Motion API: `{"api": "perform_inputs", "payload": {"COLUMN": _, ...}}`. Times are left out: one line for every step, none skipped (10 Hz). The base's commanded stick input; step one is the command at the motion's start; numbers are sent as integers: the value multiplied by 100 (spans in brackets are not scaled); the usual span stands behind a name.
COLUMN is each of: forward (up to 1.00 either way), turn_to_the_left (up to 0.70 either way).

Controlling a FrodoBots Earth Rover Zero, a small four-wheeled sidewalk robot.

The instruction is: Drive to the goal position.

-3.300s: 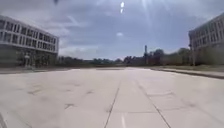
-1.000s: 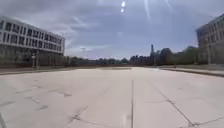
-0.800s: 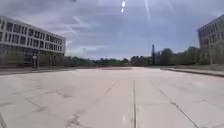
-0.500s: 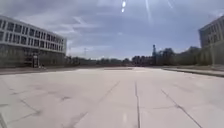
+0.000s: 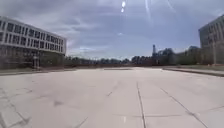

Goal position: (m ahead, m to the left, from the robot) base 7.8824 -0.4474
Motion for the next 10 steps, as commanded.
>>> {"api": "perform_inputs", "payload": {"forward": 50, "turn_to_the_left": 0}}
{"api": "perform_inputs", "payload": {"forward": 50, "turn_to_the_left": 0}}
{"api": "perform_inputs", "payload": {"forward": 50, "turn_to_the_left": 0}}
{"api": "perform_inputs", "payload": {"forward": 50, "turn_to_the_left": 0}}
{"api": "perform_inputs", "payload": {"forward": 50, "turn_to_the_left": 0}}
{"api": "perform_inputs", "payload": {"forward": 50, "turn_to_the_left": 0}}
{"api": "perform_inputs", "payload": {"forward": 50, "turn_to_the_left": 0}}
{"api": "perform_inputs", "payload": {"forward": 50, "turn_to_the_left": 0}}
{"api": "perform_inputs", "payload": {"forward": 50, "turn_to_the_left": 0}}
{"api": "perform_inputs", "payload": {"forward": 50, "turn_to_the_left": 0}}
